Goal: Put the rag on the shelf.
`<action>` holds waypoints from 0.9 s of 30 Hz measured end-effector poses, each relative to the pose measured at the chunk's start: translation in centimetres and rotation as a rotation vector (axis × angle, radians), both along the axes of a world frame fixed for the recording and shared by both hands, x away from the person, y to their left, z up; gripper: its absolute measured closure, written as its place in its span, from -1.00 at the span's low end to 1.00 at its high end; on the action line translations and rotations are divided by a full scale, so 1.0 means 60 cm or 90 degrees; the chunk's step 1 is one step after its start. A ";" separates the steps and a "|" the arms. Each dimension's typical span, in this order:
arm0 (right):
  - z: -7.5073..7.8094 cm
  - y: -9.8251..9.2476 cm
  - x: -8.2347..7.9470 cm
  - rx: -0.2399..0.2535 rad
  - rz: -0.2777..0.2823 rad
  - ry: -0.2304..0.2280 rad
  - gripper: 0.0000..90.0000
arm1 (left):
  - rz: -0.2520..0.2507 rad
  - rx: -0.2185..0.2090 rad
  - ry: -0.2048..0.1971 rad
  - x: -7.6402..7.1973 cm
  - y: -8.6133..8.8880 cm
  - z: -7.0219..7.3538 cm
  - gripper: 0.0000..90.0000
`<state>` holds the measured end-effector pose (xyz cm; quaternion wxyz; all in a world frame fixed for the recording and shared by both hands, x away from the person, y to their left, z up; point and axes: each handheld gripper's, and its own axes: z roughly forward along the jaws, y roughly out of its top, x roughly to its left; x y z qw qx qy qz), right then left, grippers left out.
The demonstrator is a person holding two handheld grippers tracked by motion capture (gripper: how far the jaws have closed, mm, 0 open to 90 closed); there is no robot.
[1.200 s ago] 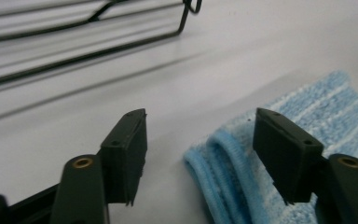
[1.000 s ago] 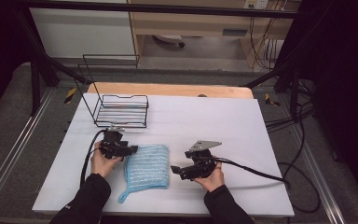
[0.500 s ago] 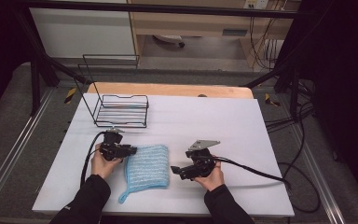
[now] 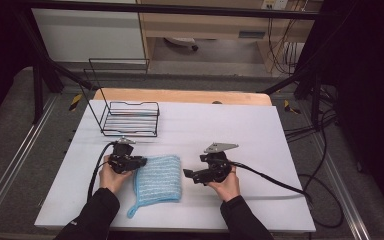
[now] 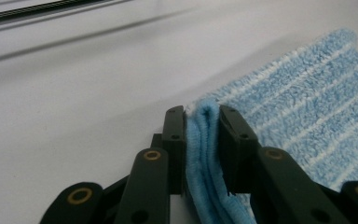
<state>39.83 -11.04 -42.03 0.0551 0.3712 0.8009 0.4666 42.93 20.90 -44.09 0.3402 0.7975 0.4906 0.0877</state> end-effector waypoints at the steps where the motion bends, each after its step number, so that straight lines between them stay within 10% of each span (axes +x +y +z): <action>1: 0.002 0.001 0.004 0.001 -0.007 -0.001 -0.73 | -0.001 0.000 -0.001 0.000 0.000 0.000 0.63; 27: -0.059 0.074 0.091 0.004 -0.033 0.104 0.32 | -0.014 -0.007 -0.010 0.000 0.004 -0.004 0.60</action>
